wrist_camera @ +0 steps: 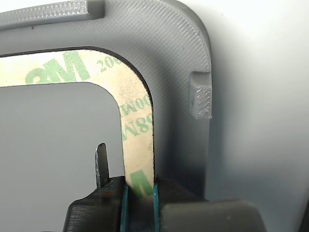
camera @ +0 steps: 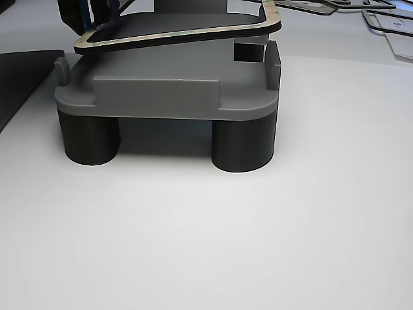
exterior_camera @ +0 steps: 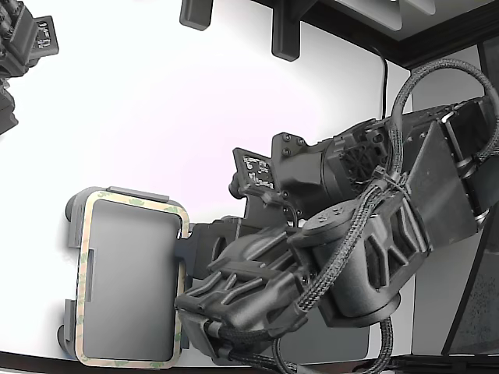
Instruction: Move top rectangular frame to the holder.
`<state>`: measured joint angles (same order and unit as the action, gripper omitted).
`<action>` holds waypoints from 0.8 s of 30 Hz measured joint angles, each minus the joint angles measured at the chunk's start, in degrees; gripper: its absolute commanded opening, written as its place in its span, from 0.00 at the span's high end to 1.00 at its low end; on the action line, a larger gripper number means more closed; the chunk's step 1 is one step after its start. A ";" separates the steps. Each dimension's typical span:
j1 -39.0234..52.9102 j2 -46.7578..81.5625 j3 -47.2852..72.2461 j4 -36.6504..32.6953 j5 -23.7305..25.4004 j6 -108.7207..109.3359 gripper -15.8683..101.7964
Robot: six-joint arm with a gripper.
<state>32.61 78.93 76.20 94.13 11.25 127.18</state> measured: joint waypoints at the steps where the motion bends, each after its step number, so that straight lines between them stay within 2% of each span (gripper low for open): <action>1: -0.09 0.00 0.00 0.00 0.00 0.18 0.96; 24: -0.53 1.67 3.43 -1.41 -1.67 0.26 0.96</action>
<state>32.08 80.60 79.63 92.72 9.58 127.44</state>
